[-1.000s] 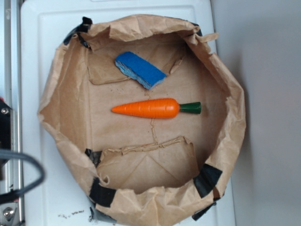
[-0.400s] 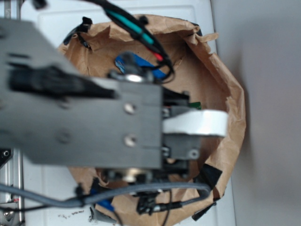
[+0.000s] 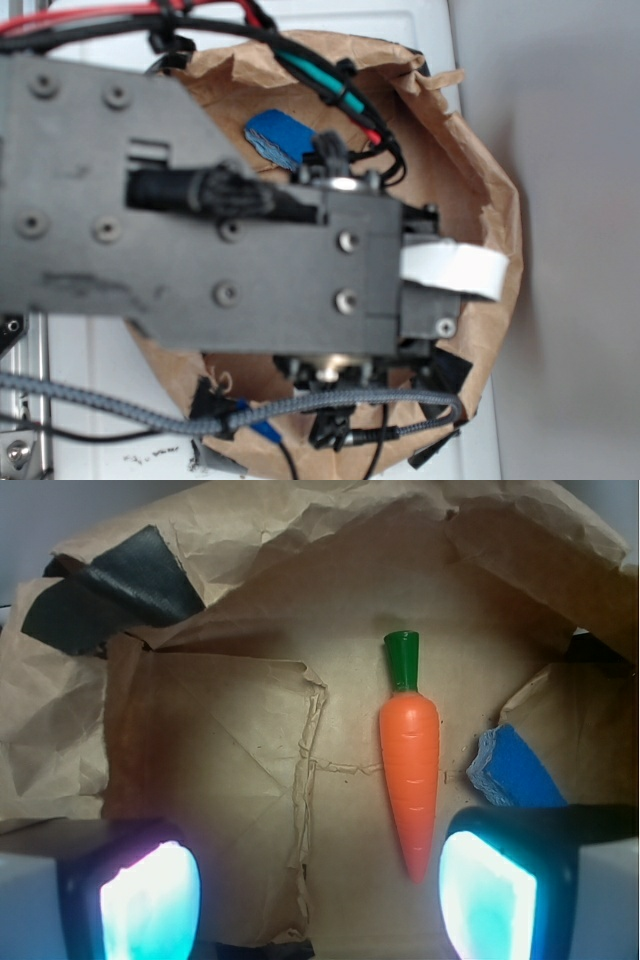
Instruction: Grab the carrot.
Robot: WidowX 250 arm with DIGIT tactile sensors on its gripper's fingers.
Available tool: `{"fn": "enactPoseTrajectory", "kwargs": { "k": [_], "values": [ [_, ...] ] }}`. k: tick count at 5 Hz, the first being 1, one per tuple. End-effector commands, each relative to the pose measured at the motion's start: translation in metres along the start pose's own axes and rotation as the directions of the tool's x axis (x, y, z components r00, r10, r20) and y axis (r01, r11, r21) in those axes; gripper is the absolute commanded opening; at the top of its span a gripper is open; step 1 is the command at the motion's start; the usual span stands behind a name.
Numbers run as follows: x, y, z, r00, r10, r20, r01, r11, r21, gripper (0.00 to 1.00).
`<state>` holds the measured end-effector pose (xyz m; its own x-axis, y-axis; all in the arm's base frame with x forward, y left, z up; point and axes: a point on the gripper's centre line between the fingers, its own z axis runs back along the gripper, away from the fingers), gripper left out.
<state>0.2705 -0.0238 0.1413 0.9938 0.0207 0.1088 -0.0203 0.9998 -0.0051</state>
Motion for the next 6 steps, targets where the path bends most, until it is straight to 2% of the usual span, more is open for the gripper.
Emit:
{"fn": "enactPoseTrajectory", "kwargs": {
  "k": [1,2,3,4,5,6],
  "values": [
    [0.009,-0.001,0.015,0.998,0.001,0.060,-0.001,1.000,-0.005,1.00],
    [0.009,-0.001,0.015,0.998,0.001,0.060,-0.001,1.000,-0.005,1.00],
    [-0.007,0.016,0.009,0.999,-0.005,0.048,0.006,1.000,-0.021,1.00],
    [-0.028,0.039,0.008,0.996,-0.029,0.084,0.034,0.998,-0.053,1.00],
    [-0.043,0.061,0.005,0.996,-0.048,0.078,0.053,0.996,-0.071,1.00],
    [-0.039,0.059,-0.015,0.998,-0.041,0.048,0.042,0.999,-0.014,1.00]
  ]
}}
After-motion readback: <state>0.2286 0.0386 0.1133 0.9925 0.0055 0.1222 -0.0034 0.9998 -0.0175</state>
